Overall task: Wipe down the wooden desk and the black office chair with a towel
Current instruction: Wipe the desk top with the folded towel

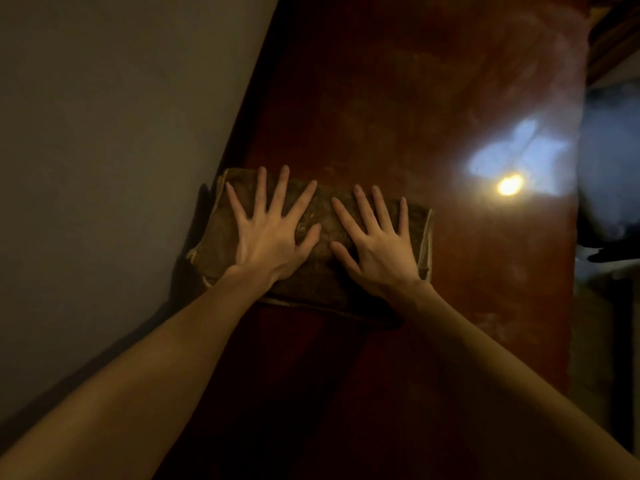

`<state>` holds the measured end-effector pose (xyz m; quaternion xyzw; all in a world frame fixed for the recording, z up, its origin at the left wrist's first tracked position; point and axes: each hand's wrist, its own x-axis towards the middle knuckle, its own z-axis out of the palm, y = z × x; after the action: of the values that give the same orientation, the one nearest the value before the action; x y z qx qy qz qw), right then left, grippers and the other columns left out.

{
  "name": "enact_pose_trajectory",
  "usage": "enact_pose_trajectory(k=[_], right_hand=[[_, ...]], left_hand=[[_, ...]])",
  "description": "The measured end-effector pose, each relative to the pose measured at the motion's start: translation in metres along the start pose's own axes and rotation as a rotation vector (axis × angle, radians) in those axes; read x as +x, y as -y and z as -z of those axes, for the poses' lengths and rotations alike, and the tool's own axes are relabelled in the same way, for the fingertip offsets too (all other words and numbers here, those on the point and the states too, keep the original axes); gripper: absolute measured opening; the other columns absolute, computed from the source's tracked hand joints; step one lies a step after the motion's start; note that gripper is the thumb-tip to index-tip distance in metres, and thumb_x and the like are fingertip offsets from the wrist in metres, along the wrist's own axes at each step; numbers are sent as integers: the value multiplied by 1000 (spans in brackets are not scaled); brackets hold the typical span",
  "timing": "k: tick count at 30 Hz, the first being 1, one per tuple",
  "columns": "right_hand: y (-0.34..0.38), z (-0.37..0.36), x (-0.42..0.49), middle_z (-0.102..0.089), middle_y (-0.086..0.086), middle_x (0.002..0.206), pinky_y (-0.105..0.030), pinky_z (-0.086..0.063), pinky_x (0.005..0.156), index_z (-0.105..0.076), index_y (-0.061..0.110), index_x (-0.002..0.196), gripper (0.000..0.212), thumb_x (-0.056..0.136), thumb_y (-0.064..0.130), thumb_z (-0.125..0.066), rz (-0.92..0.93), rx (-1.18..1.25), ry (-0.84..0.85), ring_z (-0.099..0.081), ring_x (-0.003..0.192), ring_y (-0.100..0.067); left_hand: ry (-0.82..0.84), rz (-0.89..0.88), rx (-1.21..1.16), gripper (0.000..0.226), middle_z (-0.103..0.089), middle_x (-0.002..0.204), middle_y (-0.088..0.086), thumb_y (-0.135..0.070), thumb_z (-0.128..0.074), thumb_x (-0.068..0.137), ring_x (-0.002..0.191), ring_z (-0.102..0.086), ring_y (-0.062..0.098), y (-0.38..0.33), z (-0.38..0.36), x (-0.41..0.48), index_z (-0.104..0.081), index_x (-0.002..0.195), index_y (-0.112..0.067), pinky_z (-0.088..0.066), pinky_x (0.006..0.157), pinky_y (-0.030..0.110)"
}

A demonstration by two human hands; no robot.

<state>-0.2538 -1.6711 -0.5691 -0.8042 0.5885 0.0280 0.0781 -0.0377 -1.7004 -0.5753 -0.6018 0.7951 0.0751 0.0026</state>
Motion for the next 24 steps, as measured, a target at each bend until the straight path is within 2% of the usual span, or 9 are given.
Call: enact_pose_trajectory(k=[6, 14, 20, 24], right_hand=[[13, -4, -14, -2, -8, 172, -69, -2, 121, -6, 34, 164, 72, 103, 67, -21, -42, 6, -31, 4, 158, -32], [60, -17, -77, -1, -10, 172, -71, -2, 120, -8, 33, 165, 74, 101, 67, -23, -27, -14, -19, 6, 158, -34], [116, -34, -156, 0, -13, 172, -71, -5, 119, -14, 29, 165, 71, 104, 60, -30, 117, 3, -52, 5, 158, -34], [146, -44, -203, -8, -9, 172, -66, -8, 122, -17, 30, 164, 69, 104, 59, -33, 173, 58, -37, 2, 159, -31]], left_hand=[[6, 8, -17, 76, 7, 172, 5, -73, -21, 96, 157, 10, 35, 2, 2, -15, 0, 162, -42, 8, 115, 75], [4, 7, -29, 78, 4, 172, 6, -74, -24, 95, 158, 8, 33, 10, -5, -101, -6, 163, -39, 5, 118, 73], [-68, 36, -81, 74, -3, 172, 8, -66, -37, 95, 158, 5, 31, 19, -19, -201, -23, 162, -36, 6, 120, 68], [-58, 65, -55, 73, -6, 172, 8, -64, -35, 96, 159, 3, 29, 17, -25, -263, -23, 162, -34, 6, 121, 67]])
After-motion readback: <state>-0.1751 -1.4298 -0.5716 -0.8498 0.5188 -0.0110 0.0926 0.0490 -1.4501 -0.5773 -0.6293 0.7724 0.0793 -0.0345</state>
